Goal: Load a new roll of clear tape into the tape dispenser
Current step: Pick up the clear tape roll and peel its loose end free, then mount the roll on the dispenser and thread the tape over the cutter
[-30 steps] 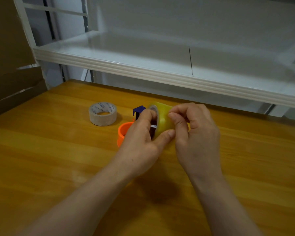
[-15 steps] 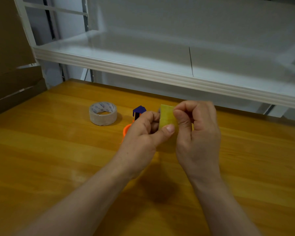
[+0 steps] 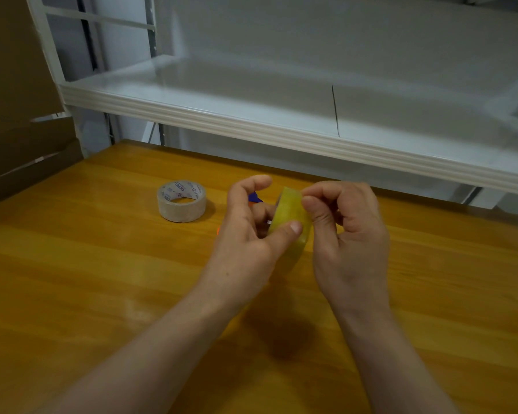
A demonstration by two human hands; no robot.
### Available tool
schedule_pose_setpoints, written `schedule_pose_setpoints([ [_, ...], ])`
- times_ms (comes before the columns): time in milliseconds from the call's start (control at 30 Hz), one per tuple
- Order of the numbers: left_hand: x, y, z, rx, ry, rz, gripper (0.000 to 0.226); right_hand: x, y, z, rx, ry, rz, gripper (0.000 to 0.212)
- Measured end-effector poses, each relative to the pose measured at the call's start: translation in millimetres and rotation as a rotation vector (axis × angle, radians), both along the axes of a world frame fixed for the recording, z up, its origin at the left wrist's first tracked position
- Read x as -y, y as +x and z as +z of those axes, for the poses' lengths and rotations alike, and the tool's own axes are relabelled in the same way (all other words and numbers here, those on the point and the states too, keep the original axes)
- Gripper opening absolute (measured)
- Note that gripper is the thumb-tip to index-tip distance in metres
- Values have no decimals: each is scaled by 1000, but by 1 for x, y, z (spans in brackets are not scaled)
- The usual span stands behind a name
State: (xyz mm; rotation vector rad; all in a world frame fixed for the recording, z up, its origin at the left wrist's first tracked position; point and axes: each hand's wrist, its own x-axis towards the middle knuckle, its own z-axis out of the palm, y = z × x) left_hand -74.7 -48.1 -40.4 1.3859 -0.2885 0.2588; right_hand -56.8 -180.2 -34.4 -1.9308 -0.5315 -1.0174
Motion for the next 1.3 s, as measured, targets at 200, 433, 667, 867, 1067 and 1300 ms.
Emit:
schedule_pose_setpoints([
  [200,0,-3,2,3,-40,3,42,-2,-2,1,-74,53,21,9],
  [433,-7,1,1,-30,-85,8,30,1,1,2,-145,172,51,19],
  [667,-38,12,17,-128,-302,151,38,10,19,-14,-475,221,-36,23],
  [867,-58,22,21,-187,-407,358,32,5,30,-32,-756,48,-67,37],
  [1067,-55,25,16,-182,-344,394,31,-2,34,-40,-812,29,-39,46],
  [1300,-49,23,15,-151,-292,383,32,-8,39,-45,-839,-174,-117,40],
])
